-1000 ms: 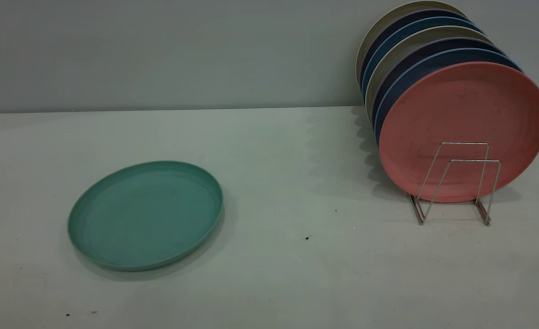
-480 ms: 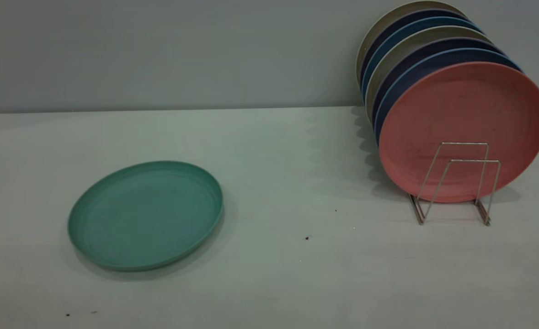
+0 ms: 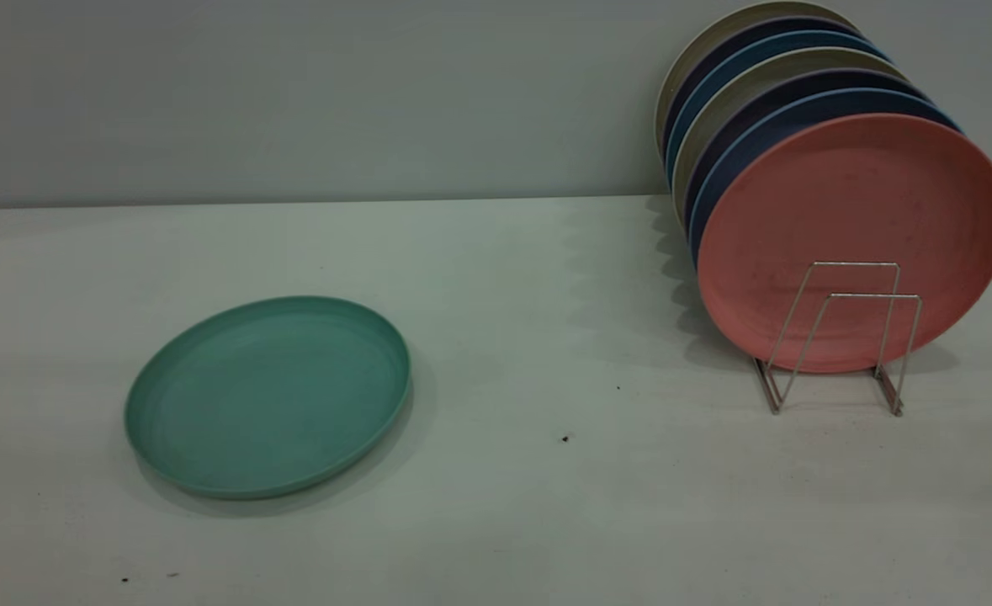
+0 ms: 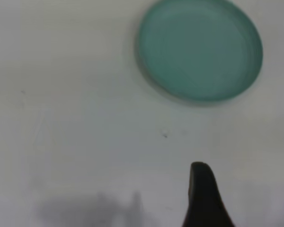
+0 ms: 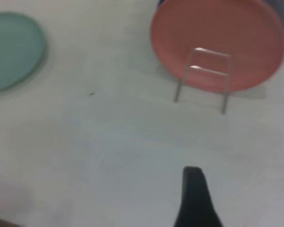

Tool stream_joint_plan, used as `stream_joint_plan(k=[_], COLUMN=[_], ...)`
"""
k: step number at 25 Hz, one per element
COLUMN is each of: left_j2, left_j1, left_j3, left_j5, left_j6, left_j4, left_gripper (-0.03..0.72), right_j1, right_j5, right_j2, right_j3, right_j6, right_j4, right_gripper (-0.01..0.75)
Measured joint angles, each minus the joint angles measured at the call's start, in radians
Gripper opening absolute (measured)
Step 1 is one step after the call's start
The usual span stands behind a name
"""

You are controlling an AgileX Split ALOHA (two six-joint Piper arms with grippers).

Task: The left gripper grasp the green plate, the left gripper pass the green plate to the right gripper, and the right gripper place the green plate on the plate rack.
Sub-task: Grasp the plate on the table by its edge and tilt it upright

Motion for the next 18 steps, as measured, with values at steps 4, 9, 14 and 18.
stream_joint_plan(k=[4,9,14,18], left_j2=[0.225,0.497,0.743,0.938], left_j1=[0.000,0.000,0.000,0.026], left_j3=[0.000,-0.046,-0.156,-0.247], left_j5=[-0.148,-0.272,-0.317,-0.336], left_j6=[-0.003,-0.003,0.025,0.079], left_j4=[-0.077,-0.107,-0.121,-0.185], left_gripper=[0.481,0.481,0.481,0.481], right_j1=[0.000,0.000,0.000,0.000], right_j5=[-0.075,-0.143,-0.150,-0.153], right_j2=[0.144,0.279,0.341,0.345], right_j3=[0.000,0.000,0.000,0.000], right_j6=[-0.096,-0.200,-0.223,-0.224], right_j4=[0.083,0.162,0.215,0.220], right_gripper=[0.533,0.533,0.533,0.533])
